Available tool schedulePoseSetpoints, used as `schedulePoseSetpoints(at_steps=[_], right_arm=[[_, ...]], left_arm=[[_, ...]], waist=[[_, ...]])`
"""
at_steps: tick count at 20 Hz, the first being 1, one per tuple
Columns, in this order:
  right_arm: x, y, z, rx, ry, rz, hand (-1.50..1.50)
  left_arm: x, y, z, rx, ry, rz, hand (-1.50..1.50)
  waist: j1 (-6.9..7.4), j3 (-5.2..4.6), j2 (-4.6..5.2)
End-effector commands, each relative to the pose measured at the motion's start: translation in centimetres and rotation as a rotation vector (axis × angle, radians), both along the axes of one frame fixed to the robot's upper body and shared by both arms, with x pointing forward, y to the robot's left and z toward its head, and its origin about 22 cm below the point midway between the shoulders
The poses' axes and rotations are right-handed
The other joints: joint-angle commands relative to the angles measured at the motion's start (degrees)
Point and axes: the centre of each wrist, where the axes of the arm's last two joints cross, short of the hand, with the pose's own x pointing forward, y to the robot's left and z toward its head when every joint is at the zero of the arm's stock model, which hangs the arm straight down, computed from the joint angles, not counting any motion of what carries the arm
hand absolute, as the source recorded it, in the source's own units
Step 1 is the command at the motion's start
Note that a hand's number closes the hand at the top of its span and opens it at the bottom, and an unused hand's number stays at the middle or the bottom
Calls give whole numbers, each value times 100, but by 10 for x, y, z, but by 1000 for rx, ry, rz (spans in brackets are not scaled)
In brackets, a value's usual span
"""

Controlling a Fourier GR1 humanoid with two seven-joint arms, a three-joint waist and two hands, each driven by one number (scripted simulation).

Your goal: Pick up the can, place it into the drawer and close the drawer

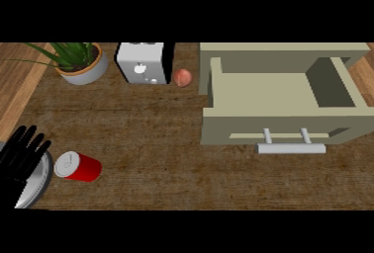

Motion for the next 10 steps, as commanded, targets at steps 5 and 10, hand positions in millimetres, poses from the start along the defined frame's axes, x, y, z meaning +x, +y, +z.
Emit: schedulePoseSetpoints(at_steps=[5,10], right_arm=[[-16,-1,9,2,11,14,-150],[-15,-19,14,-12,7,2,-150]], left_arm=[[-6,10,-42,22,18,67,-150],[13,23,-85,17,17,102,-150]], waist=[[1,0,-3],[-31,-2,6]])
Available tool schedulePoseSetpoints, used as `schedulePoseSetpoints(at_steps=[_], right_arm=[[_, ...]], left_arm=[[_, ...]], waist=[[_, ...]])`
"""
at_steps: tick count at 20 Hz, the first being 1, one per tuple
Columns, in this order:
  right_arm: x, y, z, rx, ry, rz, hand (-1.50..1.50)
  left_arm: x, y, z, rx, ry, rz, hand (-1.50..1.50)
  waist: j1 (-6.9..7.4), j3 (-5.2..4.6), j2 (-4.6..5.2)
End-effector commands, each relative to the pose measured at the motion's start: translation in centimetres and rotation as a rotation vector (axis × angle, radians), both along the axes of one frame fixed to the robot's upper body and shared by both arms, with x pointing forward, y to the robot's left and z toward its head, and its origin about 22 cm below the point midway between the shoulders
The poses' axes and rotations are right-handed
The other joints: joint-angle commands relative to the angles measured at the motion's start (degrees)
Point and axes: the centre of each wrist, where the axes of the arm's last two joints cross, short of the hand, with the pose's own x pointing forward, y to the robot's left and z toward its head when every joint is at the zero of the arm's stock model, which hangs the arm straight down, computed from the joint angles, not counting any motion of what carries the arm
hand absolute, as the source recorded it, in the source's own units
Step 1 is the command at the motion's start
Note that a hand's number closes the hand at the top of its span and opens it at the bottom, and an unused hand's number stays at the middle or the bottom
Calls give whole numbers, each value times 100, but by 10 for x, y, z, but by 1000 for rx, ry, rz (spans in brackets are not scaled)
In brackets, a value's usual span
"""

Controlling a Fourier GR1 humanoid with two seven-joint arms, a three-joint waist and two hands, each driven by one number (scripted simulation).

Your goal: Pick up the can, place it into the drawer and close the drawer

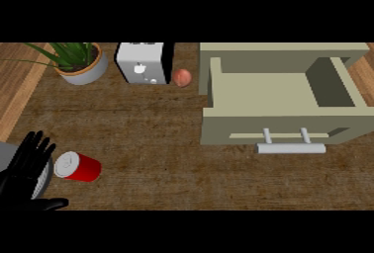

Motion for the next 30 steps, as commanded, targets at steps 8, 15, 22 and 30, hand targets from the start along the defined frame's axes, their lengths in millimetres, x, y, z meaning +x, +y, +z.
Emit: schedulePoseSetpoints(at_steps=[8,15,22,30], right_arm=[[-10,-8,11,-15,-5,-5,-150],[-15,-10,-5,-20,-14,-3,-150],[-15,-17,1,-21,-23,-5,-150],[-10,3,14,10,4,-3,-150]], left_arm=[[-10,38,-62,6,67,43,-150],[7,30,-90,-8,97,39,-150],[18,24,-105,-45,94,14,-150],[31,1,-124,-112,95,19,-150]], waist=[[-9,-2,3],[-14,1,3],[-16,0,4],[-8,0,2]])
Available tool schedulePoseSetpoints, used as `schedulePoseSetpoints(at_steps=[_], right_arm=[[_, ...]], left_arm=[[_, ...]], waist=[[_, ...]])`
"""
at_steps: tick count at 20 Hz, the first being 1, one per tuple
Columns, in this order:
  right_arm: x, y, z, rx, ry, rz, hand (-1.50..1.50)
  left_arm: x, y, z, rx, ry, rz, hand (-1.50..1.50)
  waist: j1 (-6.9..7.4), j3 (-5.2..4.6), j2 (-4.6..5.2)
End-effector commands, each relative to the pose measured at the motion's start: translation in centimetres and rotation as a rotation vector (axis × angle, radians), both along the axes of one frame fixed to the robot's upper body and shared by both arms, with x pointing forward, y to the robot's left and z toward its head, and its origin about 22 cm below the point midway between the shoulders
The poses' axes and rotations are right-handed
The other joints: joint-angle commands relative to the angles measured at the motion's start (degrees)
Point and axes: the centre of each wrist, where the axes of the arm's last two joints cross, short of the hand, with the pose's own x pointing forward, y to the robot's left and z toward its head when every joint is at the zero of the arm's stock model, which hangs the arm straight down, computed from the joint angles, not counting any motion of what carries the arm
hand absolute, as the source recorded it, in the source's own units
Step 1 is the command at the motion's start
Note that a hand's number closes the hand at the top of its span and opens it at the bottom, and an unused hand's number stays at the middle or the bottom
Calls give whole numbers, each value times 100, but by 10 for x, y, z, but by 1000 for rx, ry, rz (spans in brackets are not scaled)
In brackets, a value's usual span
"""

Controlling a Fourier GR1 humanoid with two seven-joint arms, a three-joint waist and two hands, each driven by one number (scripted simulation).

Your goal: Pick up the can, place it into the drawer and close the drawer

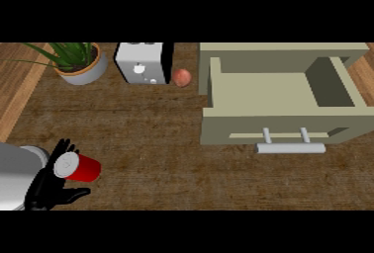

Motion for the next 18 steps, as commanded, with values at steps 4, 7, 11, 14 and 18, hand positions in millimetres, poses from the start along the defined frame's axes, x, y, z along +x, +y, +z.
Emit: schedulePoseSetpoints(at_steps=[4,7,11,14,18], right_arm=[[-3,1,-8,-3,23,6,-150],[-25,-14,-2,12,1,2,-150],[-21,6,2,24,15,21,-150],[-13,-15,6,20,5,23,-150],[-11,9,-10,31,-9,13,-150]], left_arm=[[16,-13,-6,-84,0,11,150],[21,-8,-1,-132,-11,-34,150],[13,-19,-3,-152,-39,-139,150],[53,-34,14,-182,-110,-155,150],[58,-51,27,-183,-136,-125,150]], waist=[[3,1,-1],[-26,1,-6],[16,4,-13],[-7,2,-6],[9,6,-12]])
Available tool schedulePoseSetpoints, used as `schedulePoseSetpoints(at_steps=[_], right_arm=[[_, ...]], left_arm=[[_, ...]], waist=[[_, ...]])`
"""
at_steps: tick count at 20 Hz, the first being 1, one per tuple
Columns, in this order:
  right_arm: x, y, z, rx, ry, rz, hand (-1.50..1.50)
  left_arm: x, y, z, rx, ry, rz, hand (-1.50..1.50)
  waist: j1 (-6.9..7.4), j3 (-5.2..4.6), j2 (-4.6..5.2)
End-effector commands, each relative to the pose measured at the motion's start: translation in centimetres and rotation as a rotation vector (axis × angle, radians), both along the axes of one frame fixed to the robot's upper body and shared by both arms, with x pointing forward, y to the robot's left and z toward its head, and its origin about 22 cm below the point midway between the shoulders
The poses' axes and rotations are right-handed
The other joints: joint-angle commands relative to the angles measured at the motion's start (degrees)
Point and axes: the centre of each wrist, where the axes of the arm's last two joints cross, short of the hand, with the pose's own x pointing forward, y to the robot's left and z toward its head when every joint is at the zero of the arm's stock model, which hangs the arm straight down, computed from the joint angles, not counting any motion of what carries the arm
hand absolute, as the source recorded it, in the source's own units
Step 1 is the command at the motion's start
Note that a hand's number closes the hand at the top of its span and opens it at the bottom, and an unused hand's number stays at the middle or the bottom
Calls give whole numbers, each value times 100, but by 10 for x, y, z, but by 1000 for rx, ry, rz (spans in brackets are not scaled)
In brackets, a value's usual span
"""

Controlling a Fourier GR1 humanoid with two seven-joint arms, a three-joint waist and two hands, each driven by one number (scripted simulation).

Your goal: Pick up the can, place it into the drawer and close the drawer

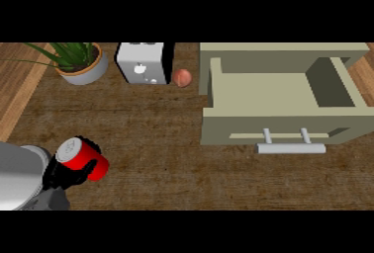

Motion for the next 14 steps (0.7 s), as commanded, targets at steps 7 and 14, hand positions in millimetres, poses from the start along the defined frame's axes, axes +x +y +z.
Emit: schedulePoseSetpoints(at_steps=[7,14], right_arm=[[-8,11,5,-5,8,0,-150],[-3,6,8,12,14,-13,-150]], left_arm=[[58,-106,42,-40,-82,141,150],[66,-127,95,13,-176,114,150]], waist=[[-26,1,-7],[19,1,-6]])
